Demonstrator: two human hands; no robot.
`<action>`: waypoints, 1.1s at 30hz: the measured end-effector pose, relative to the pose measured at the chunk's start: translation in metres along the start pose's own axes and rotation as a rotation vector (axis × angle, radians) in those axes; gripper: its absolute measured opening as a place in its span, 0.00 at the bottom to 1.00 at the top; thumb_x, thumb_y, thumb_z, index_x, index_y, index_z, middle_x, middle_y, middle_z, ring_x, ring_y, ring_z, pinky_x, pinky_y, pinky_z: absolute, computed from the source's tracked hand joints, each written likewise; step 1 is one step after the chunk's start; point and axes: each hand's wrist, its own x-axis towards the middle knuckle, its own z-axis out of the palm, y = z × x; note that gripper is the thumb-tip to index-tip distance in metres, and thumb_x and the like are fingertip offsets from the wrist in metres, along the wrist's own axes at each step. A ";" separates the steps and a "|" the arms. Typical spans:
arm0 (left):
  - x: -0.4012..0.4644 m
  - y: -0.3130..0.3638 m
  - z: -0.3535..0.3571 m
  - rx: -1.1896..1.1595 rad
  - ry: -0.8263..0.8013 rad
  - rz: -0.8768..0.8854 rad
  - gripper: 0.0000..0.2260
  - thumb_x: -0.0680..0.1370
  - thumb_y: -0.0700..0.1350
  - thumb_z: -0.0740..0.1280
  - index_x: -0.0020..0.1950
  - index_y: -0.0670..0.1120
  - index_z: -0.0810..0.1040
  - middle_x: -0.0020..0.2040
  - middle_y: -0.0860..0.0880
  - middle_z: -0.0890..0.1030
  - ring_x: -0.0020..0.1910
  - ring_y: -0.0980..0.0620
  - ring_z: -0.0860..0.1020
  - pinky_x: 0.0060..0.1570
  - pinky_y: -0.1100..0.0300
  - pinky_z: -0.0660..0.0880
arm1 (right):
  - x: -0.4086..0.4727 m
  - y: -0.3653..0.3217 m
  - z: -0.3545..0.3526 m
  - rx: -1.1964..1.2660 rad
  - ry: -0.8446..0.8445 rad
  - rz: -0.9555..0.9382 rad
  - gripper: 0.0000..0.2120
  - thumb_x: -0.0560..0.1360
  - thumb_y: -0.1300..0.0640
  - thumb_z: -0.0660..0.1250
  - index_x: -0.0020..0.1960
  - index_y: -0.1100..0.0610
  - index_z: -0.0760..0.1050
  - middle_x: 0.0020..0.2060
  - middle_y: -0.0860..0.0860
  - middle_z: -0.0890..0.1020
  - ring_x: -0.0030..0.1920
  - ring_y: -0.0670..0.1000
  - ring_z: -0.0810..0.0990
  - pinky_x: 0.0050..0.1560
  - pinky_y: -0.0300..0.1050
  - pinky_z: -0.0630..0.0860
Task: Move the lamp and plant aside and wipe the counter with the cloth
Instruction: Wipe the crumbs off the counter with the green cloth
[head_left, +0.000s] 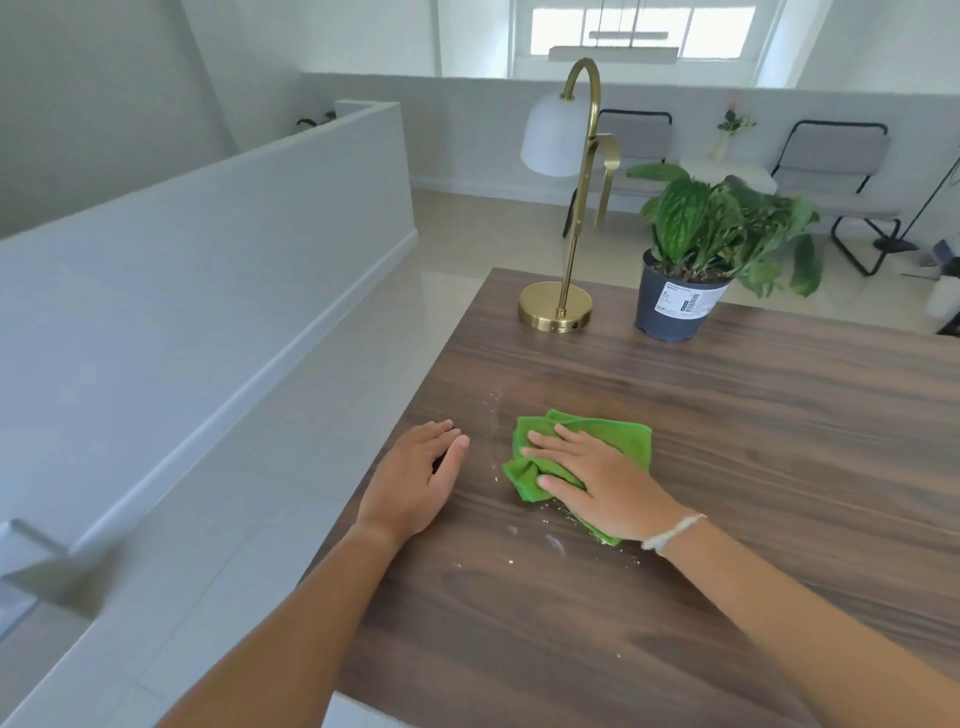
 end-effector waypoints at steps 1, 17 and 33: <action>-0.001 -0.001 -0.002 -0.015 -0.003 -0.005 0.17 0.79 0.53 0.56 0.63 0.49 0.76 0.68 0.51 0.74 0.69 0.56 0.66 0.67 0.65 0.57 | -0.012 0.008 -0.005 0.008 -0.002 0.020 0.20 0.78 0.44 0.54 0.69 0.42 0.64 0.68 0.32 0.58 0.72 0.39 0.51 0.71 0.37 0.45; -0.008 -0.032 -0.027 0.107 -0.020 0.065 0.18 0.80 0.52 0.54 0.66 0.47 0.73 0.70 0.53 0.70 0.71 0.58 0.63 0.66 0.72 0.50 | 0.079 -0.039 0.016 0.009 -0.047 0.004 0.19 0.80 0.47 0.53 0.70 0.47 0.65 0.73 0.41 0.62 0.75 0.46 0.53 0.73 0.41 0.47; -0.005 -0.037 -0.028 0.000 -0.034 0.054 0.19 0.80 0.52 0.53 0.62 0.46 0.77 0.67 0.50 0.74 0.69 0.53 0.67 0.67 0.65 0.56 | 0.037 -0.077 0.022 -0.038 -0.020 0.173 0.20 0.80 0.48 0.53 0.71 0.47 0.64 0.74 0.44 0.62 0.76 0.52 0.53 0.75 0.48 0.50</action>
